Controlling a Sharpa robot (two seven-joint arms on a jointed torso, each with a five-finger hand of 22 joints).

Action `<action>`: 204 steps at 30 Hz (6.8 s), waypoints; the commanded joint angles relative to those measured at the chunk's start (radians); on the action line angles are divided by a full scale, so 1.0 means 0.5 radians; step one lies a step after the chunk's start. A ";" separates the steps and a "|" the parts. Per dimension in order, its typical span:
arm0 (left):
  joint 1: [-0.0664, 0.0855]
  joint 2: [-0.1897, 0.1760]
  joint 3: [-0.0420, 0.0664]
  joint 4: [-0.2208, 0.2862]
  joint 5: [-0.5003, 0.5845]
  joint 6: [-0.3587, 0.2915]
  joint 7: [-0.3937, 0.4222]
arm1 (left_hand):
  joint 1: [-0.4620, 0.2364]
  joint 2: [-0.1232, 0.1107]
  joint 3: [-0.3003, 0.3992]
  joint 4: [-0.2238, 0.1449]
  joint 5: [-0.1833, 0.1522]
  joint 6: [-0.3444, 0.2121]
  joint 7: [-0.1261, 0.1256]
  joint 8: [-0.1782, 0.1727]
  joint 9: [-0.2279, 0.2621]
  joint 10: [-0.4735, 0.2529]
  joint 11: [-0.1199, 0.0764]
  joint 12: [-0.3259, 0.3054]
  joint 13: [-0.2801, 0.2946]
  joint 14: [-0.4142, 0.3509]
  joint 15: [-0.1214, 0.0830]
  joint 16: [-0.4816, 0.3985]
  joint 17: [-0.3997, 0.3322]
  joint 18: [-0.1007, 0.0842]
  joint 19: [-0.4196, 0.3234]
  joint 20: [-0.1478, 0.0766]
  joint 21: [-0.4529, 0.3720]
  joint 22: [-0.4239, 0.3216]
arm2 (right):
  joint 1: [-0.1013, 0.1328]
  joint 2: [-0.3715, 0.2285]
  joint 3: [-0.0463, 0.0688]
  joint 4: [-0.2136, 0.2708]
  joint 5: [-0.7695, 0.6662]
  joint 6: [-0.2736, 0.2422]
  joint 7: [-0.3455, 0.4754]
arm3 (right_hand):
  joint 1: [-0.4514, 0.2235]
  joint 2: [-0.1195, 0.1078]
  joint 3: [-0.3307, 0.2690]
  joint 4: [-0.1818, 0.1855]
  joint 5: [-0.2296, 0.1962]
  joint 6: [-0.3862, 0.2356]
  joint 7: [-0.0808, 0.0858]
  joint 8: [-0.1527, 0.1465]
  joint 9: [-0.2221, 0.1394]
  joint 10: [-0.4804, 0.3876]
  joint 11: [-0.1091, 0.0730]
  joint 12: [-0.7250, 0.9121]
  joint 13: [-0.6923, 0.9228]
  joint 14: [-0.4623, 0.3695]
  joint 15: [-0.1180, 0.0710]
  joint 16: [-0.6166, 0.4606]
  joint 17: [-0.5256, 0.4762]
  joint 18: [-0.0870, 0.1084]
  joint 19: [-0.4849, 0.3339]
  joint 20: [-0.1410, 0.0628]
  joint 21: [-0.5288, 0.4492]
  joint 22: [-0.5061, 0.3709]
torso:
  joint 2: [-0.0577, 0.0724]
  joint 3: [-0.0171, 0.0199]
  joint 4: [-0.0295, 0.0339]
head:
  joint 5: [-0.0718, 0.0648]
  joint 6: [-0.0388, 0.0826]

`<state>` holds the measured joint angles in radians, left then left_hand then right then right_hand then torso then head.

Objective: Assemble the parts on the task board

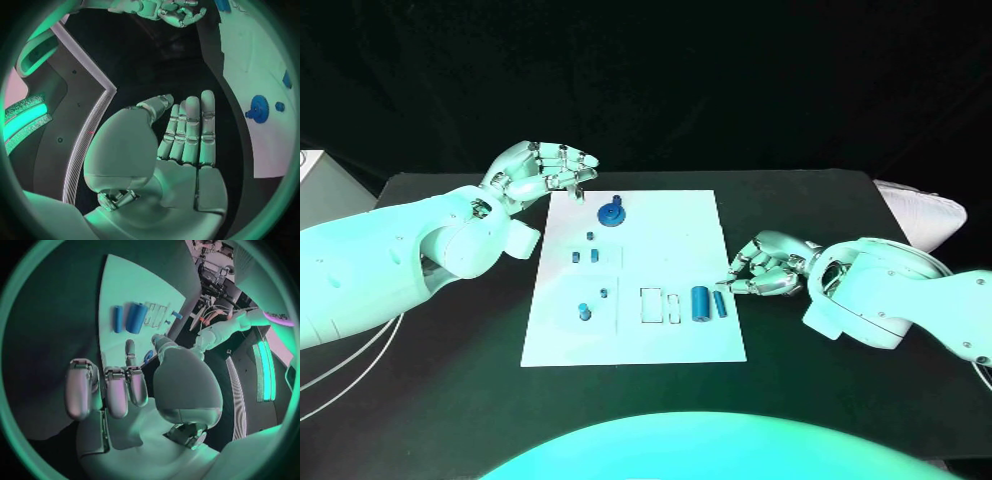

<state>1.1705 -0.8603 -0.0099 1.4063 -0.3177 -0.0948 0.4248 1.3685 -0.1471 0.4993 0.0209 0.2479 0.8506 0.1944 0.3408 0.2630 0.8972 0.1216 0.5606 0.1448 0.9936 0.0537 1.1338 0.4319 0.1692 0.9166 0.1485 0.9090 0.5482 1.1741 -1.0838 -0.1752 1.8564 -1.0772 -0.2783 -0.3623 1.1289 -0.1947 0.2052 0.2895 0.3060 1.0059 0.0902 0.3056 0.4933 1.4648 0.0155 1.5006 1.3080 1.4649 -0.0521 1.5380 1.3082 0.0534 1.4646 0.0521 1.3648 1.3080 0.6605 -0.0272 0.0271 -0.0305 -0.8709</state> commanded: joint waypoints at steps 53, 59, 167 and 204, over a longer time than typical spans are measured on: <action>-0.001 -0.008 0.000 0.020 0.021 0.058 -0.007 | -0.030 0.012 -0.013 0.022 0.006 -0.023 0.001 0.006 -0.007 -0.011 0.017 -0.017 -0.009 -0.010 0.008 -0.008 -0.001 0.028 -0.009 0.006 -0.013 -0.007 | -0.156 0.494 -0.005 -0.229 -0.682 0.109 -0.301 | -0.028 0.127 -0.490 0.010 -0.152 -0.018 0.002 0.031 0.020 0.069 -0.002 -0.030 0.329 0.176 -0.004 0.011 0.363 -0.012 0.082 -0.006 -0.010 0.254 | 0.003 -0.0023 0.002 | 0.036 -0.003; -0.002 -0.011 -0.001 0.020 0.021 0.057 -0.008 | -0.030 0.012 -0.013 0.022 0.006 -0.023 0.001 0.006 -0.007 -0.011 0.017 -0.017 -0.009 -0.010 0.008 -0.008 -0.001 0.028 -0.009 0.006 -0.013 -0.007 | -0.164 0.496 -0.005 -0.238 -0.686 0.147 -0.312 | 0.029 0.144 -0.541 0.008 -0.097 -0.027 0.006 0.032 0.021 0.062 0.002 -0.040 0.325 0.177 0.000 0.013 0.370 -0.010 0.078 -0.002 -0.021 0.251 | 0.002 -0.0008 0.000 | 0.038 -0.003; -0.001 -0.018 -0.004 0.027 0.006 0.079 -0.042 | -0.037 0.014 -0.018 0.037 0.006 -0.030 -0.001 0.013 -0.012 -0.036 0.020 -0.024 -0.017 -0.022 0.012 -0.012 -0.001 0.029 -0.012 0.011 -0.034 -0.021 | -0.072 0.562 -0.002 -0.195 -0.086 -0.082 0.202 | 0.289 0.173 -0.656 0.001 -0.210 0.089 -0.086 0.346 0.094 0.171 -0.078 0.075 0.473 0.194 -0.066 0.031 0.444 -0.026 0.109 -0.058 0.034 0.336 | 0.004 0.0034 -0.001 | 0.105 -0.003; -0.001 -0.026 -0.008 0.029 0.006 0.081 -0.058 | -0.036 0.017 -0.017 0.039 0.007 -0.030 0.000 0.014 -0.012 -0.037 0.021 -0.023 -0.018 -0.023 0.013 -0.012 -0.001 0.029 -0.011 0.011 -0.036 -0.023 | -0.109 0.648 -0.002 -0.269 -0.193 -0.070 -0.024 | 0.612 0.161 -0.308 0.000 -0.246 0.041 -0.160 0.612 0.232 0.212 -0.143 0.140 0.526 0.212 -0.120 0.066 0.525 -0.049 0.141 -0.108 0.135 0.399 | 0.005 0.0011 -0.002 | 0.110 -0.003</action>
<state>1.1695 -0.8739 -0.0143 1.4176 -0.3155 -0.0667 0.3930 1.3564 -0.1435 0.4912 0.0346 0.2479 0.8433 0.1942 0.3452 0.2578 0.8866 0.1322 0.5538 0.1377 0.9863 0.0610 1.1338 0.4320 0.1692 0.9131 0.1520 0.8973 0.5379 1.1230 -0.7591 -0.1740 1.7300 -1.1544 -0.3121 -0.3453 1.4257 -0.1173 0.0450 0.2913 0.1785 1.0285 0.0182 0.6078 0.6099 1.4663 -0.0472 1.5663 1.3080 1.4665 -0.1076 1.5647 1.3073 0.0419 1.4680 0.0054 1.4269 1.3080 0.6626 -0.0271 0.0269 0.0238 -0.8728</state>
